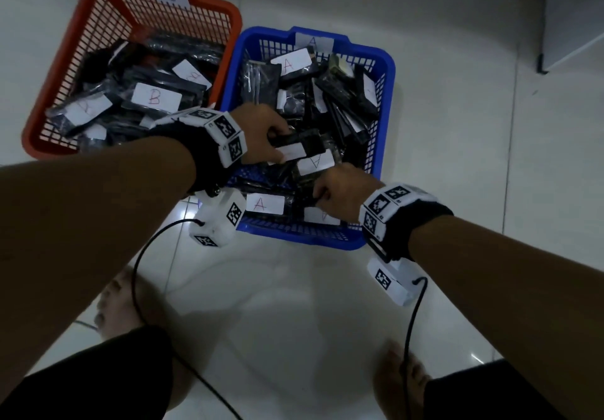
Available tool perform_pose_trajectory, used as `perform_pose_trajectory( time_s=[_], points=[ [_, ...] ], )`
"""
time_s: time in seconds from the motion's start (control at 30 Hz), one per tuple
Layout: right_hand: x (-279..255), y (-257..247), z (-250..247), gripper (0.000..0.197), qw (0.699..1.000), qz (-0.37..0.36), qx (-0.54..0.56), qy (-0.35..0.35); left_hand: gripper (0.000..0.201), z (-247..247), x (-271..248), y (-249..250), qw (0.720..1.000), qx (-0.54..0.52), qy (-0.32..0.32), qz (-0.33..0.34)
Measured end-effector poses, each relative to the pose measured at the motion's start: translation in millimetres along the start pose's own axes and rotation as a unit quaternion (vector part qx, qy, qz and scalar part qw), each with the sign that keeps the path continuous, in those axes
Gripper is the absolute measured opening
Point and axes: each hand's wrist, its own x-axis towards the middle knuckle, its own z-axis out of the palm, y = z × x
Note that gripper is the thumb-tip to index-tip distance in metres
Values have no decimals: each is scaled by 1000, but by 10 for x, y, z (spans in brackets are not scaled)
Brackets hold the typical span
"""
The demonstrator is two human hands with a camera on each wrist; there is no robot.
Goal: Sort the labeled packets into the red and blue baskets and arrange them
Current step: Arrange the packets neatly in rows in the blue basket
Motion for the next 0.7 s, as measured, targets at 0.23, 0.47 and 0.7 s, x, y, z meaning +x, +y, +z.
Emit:
perform_pose_trajectory(
  time_s=[0.23,0.47,0.7],
  points=[
    [-130,321,-219,16,953,7,26,303,40,50,151,349,994,47,-103,8],
    [-163,575,-48,41,905,127,223,339,36,464,362,702,959,145,-243,25],
    [-170,580,-77,44,894,137,305,299,38,587,399,720,936,178,-304,6]
  ],
)
